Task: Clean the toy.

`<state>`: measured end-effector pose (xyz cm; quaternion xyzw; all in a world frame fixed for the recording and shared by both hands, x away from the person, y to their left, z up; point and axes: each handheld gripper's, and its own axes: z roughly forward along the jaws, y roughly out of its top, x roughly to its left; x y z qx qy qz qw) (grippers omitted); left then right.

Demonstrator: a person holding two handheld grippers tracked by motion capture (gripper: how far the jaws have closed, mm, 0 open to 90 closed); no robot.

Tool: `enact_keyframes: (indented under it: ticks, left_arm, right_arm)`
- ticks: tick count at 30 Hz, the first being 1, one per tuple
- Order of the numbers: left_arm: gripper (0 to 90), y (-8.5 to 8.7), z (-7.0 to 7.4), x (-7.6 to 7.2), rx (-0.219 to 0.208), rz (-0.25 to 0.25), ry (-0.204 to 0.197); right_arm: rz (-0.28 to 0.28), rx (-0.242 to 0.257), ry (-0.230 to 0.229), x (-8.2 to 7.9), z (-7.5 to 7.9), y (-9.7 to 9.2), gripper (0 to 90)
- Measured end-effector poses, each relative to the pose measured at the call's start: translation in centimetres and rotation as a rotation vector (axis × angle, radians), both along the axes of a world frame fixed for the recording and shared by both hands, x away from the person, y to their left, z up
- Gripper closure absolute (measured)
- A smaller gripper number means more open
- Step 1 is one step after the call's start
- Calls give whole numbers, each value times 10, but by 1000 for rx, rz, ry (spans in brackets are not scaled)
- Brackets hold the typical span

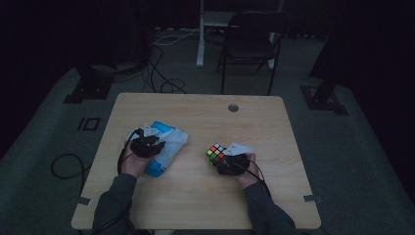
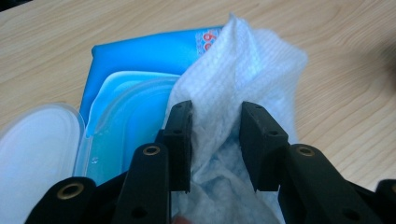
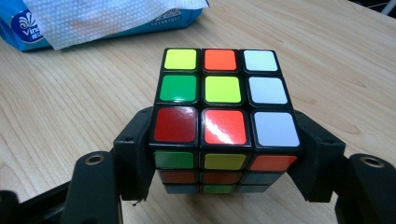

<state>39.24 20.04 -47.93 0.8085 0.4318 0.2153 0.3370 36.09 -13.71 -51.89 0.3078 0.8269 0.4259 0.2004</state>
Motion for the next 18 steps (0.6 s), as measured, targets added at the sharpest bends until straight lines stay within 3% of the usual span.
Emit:
enact_keyframes:
  ticks: [3,7,10,12,14,18]
  left_arm:
    - [670,1,1,1,-8,-5,6]
    - [686,10,2,3,-85,-13,23]
    - [665,13,3,5,-104,-13,22]
    - [747,11,2,7,-63,-13,24]
    - [767,8,0,9,-32,-21,35]
    - [861,4,-1,11,-30,-31,34]
  right_arm:
    - [0,-1,0,0,0,0,341]
    - [1,1,-2,-1,1,0,341]
    - [2,0,-1,0,0,0,341]
    - [3,0,-1,0,0,0,341]
    - [3,0,-2,0,0,0,340]
    - [-1,2,-3,0,1,0,340]
